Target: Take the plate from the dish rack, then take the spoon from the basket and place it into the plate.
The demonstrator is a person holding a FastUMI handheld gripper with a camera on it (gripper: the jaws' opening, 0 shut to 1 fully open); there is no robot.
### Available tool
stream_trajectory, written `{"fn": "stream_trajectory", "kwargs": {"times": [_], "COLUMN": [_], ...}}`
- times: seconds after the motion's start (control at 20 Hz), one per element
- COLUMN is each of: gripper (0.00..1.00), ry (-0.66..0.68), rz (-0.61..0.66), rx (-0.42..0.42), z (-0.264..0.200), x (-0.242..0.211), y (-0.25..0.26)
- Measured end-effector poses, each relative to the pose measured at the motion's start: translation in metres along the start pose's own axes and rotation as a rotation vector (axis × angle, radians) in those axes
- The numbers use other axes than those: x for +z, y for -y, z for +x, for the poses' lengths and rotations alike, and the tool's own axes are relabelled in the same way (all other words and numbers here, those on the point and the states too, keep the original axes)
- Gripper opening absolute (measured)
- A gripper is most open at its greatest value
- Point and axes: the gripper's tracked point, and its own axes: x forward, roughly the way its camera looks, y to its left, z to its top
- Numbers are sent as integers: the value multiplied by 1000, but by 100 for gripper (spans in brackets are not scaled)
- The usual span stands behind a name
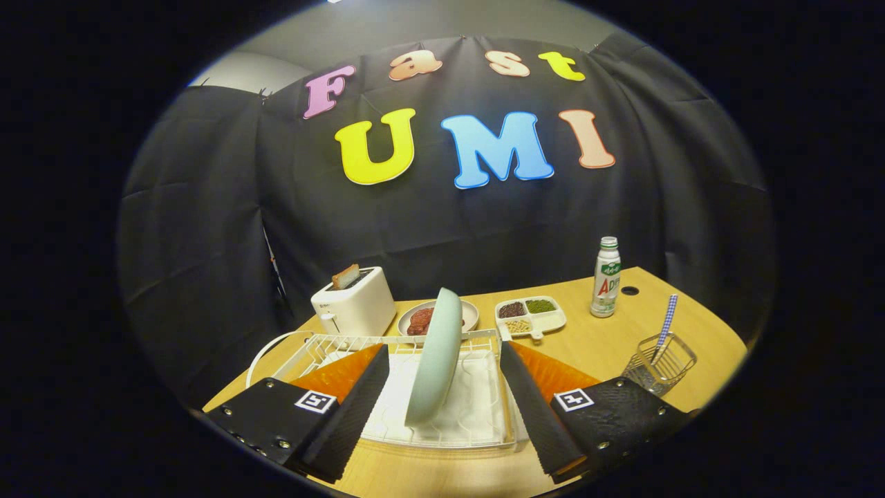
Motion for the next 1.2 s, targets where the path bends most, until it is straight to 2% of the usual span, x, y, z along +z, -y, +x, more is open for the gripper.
{"fn": "stream_trajectory", "kwargs": {"times": [0.2,0.6,0.65,0.75,0.9,1.05,1.2], "gripper": [98,98,89,84,84,78,59], "ry": [-52,-104,-114,-128,-156,-207,-238], "rz": [35,66,68,75,82,89,67], "rx": [-17,-50,-56,-53,-56,-57,-91], "z": [38,74,79,84,92,97,97], "x": [-18,-38,-40,-43,-49,-59,-61], "y": [-4,-2,-1,-1,0,0,3]}}
